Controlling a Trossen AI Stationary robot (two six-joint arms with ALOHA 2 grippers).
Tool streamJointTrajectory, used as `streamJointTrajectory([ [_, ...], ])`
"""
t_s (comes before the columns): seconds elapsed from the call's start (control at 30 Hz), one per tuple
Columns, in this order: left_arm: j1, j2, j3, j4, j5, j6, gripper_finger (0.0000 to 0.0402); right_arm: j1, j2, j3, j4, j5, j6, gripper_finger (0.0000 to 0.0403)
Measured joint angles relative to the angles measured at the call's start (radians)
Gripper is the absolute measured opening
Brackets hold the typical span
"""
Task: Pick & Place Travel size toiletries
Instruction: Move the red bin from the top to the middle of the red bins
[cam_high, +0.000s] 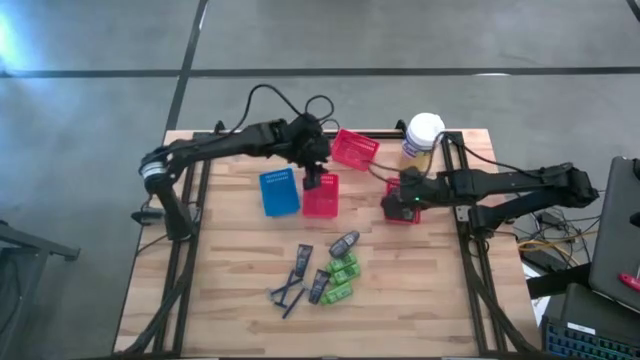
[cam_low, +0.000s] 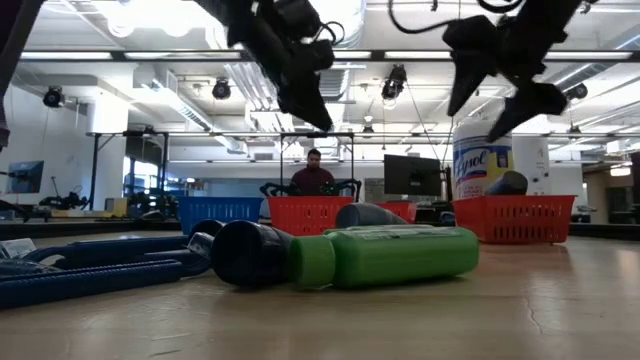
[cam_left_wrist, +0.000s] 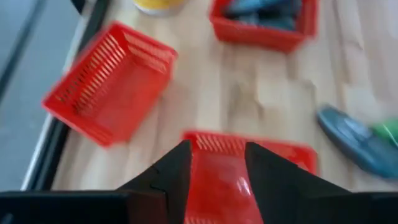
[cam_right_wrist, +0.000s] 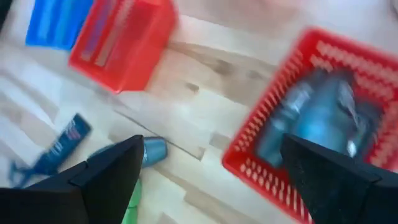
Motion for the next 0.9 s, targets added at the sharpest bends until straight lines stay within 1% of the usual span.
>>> streamJointTrajectory([
  [0.1,-0.024,-0.041,0.015,-0.164,0.004,0.016,0.013,-0.016,0.097,0.069,-0.004,0.001,-0.167,0.0348],
  [0.17,-0.048,-0.104,-0.025,-0.223,0.001,0.011,0.0115,-0.049,0.165,0.128,-0.024,0.001,-0.247,0.0329],
  [0.23,-0.073,-0.194,-0.097,-0.234,-0.007,-0.032,0.01,-0.103,0.234,0.195,-0.025,-0.021,-0.372,0.0312],
  [0.3,-0.094,-0.29,-0.187,-0.211,-0.008,-0.103,0.009,-0.169,0.306,0.265,-0.033,-0.062,-0.479,0.03],
  [0.43,-0.115,-0.478,-0.391,-0.103,-0.016,-0.3,0.0086,-0.274,0.454,0.403,-0.094,-0.072,-0.6,0.0287],
  [0.5,-0.12,-0.568,-0.487,-0.033,-0.017,-0.385,0.0089,-0.298,0.525,0.471,-0.123,-0.064,-0.629,0.0283],
  [0.6,-0.124,-0.673,-0.603,0.051,-0.017,-0.465,0.0097,-0.312,0.627,0.562,-0.179,-0.036,-0.678,0.0277],
  [0.73,-0.123,-0.753,-0.678,0.101,-0.027,-0.517,0.0106,-0.32,0.75,0.654,-0.27,0.042,-0.771,0.0266],
  [0.83,-0.123,-0.77,-0.689,0.101,-0.033,-0.524,0.0111,-0.33,0.816,0.693,-0.302,0.095,-0.825,0.0257],
  [0.9,-0.123,-0.771,-0.689,0.103,-0.033,-0.524,0.0112,-0.341,0.849,0.709,-0.307,0.096,-0.846,0.0251],
])
